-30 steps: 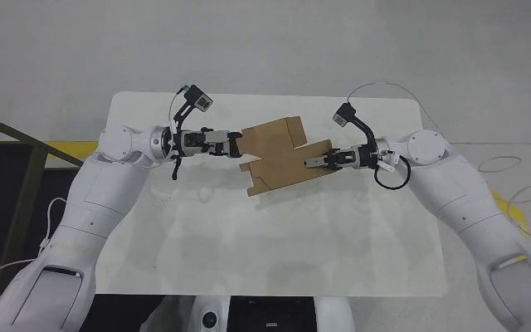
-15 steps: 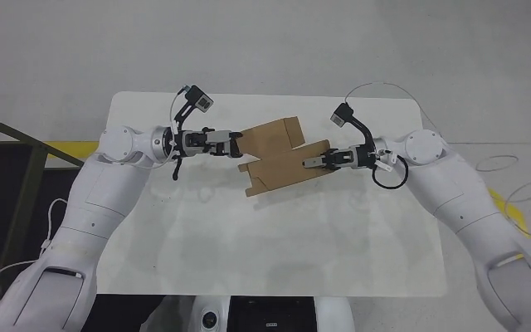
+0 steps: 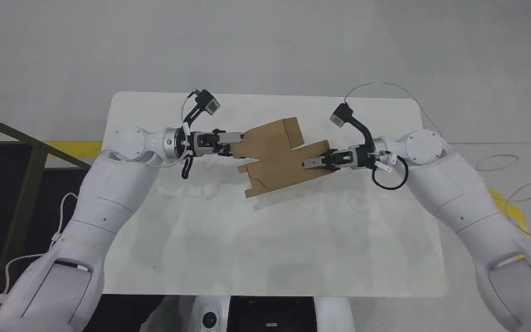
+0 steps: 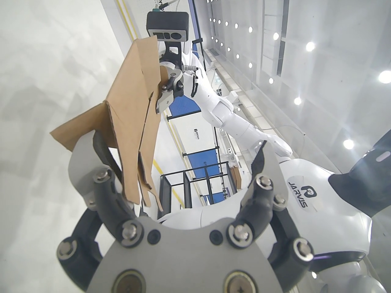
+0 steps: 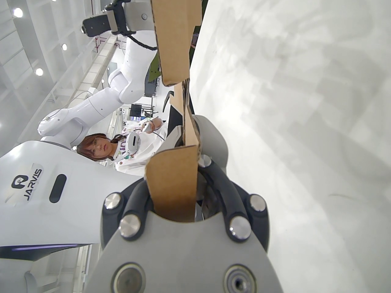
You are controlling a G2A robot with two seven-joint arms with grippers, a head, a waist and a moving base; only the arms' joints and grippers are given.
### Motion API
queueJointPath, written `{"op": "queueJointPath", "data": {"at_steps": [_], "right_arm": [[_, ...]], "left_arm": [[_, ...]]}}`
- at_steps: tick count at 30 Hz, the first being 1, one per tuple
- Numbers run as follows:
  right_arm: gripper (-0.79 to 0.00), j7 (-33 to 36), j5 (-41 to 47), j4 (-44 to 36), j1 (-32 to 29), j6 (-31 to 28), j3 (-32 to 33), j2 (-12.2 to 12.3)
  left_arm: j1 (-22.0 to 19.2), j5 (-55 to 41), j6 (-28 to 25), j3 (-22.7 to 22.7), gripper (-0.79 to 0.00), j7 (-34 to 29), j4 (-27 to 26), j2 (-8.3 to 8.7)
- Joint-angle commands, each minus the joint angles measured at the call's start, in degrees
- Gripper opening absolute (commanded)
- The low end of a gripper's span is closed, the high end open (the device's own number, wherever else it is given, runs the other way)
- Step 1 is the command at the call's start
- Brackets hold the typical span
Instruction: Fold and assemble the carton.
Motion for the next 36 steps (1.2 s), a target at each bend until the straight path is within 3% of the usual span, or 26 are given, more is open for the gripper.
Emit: {"op": "queueJointPath", "data": {"at_steps": [1, 5, 6, 15, 25, 36], "right_arm": [[-0.785, -0.03, -0.05, -0.14, -0.02, -0.03, 0.05, 0.07], [-0.785, -0.03, -0.36, -0.41, 0.01, -0.03, 0.04, 0.20], [-0.785, -0.02, -0.40, -0.48, 0.01, -0.02, 0.02, 0.22], [-0.785, 0.09, -0.49, -0.87, 0.28, 0.09, -0.27, 0.25], [-0.785, 0.15, -0.57, -1.18, 0.78, 0.15, -0.51, 0.24], [-0.785, -0.12, -0.11, -0.39, 0.93, -0.12, -0.41, 0.24]], "left_arm": [[-0.13, 0.38, -0.16, 0.18, -0.006, 0.23, 0.29, -0.16], [-0.42, 1.17, -0.19, 0.34, -0.372, 0.39, 1.12, -0.40], [-0.50, 1.44, -0.26, 0.32, -0.422, 0.39, 1.34, -0.44], [-0.90, 5.09, -1.12, 0.31, -0.514, 1.26, 2.94, -0.64], [-1.01, 6.39, -0.92, 0.59, -0.483, 0.94, 3.39, -1.02], [-0.87, 7.16, -0.59, 0.64, -0.505, 0.50, 3.52, -1.34]]}}
